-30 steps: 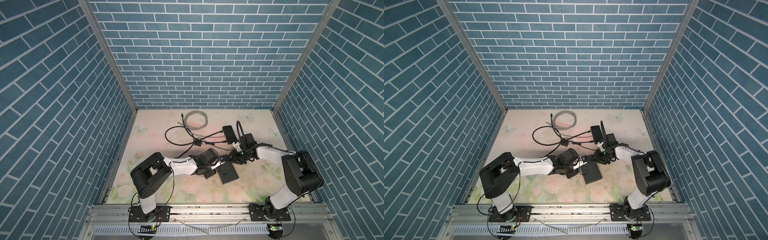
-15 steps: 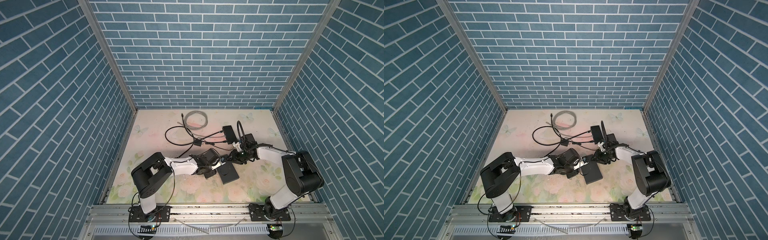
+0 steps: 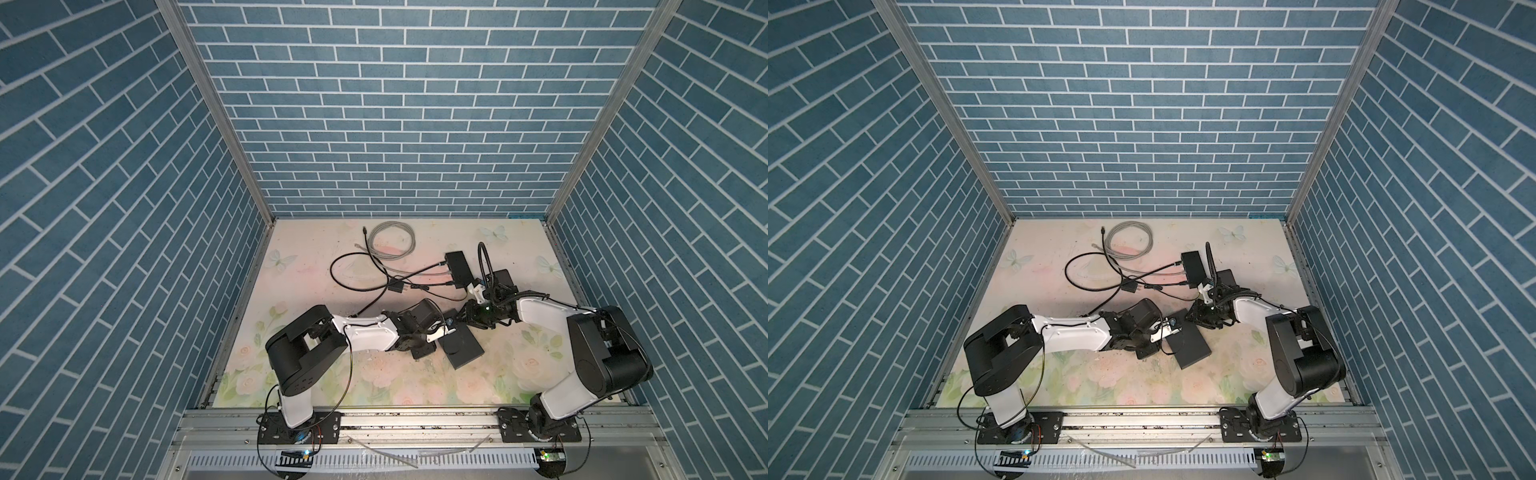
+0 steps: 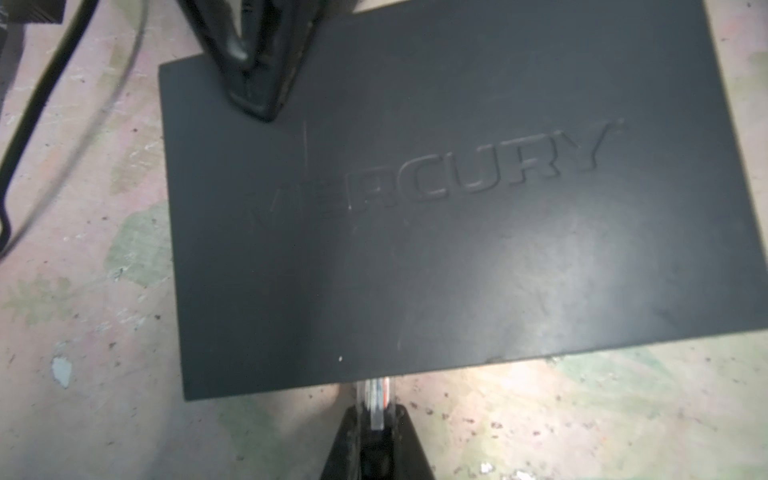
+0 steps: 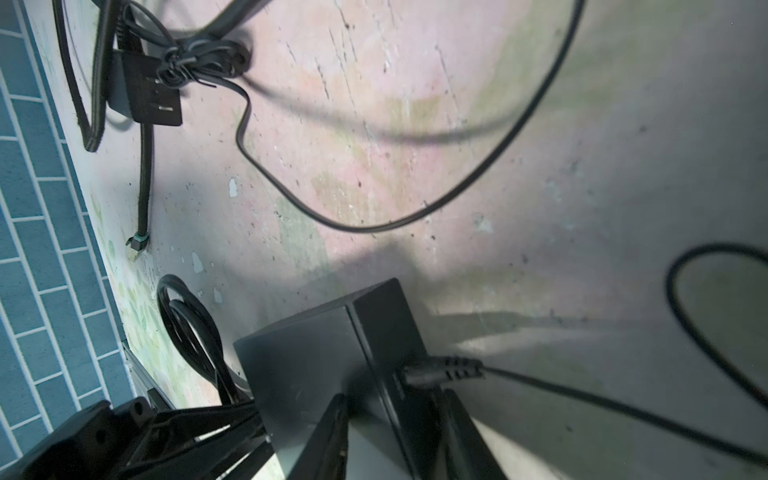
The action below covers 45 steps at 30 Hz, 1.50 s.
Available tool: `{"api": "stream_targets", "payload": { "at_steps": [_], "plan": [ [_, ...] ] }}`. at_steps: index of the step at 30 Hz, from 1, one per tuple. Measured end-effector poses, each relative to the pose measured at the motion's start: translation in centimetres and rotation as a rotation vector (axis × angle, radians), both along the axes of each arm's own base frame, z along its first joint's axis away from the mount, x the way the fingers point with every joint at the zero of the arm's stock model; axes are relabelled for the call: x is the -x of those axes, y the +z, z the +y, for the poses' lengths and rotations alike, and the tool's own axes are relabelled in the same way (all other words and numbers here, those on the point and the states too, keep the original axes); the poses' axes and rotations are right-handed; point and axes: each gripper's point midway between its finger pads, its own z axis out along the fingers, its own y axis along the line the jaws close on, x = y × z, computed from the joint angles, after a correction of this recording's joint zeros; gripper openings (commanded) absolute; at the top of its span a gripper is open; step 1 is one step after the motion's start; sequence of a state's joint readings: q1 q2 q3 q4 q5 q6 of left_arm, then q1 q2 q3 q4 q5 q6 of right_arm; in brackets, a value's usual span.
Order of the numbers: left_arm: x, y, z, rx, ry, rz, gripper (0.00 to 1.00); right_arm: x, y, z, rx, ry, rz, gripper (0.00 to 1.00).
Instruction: Insert the plug into the switch port
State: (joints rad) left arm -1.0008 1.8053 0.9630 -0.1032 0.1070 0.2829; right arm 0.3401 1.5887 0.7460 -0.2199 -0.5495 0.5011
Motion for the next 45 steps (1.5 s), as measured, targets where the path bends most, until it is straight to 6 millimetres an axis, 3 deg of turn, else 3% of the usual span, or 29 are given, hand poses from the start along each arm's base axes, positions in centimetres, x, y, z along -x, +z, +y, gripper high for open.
{"api": "stream_targets", "payload": {
  "at_steps": [27,45],
  "plan": [
    [-0.9,-0.1,-0.8,-0.049,0.173,0.091,0.04,-0.5,0.0,-0.3,-0.009,0.024,-0.1,0.35],
    [-0.7,0.0,-1.0,-0.04,0.133,0.094,0.04,-1.1,0.2,0.6,-0.006,0.071,-0.147,0.33]
  ]
}}
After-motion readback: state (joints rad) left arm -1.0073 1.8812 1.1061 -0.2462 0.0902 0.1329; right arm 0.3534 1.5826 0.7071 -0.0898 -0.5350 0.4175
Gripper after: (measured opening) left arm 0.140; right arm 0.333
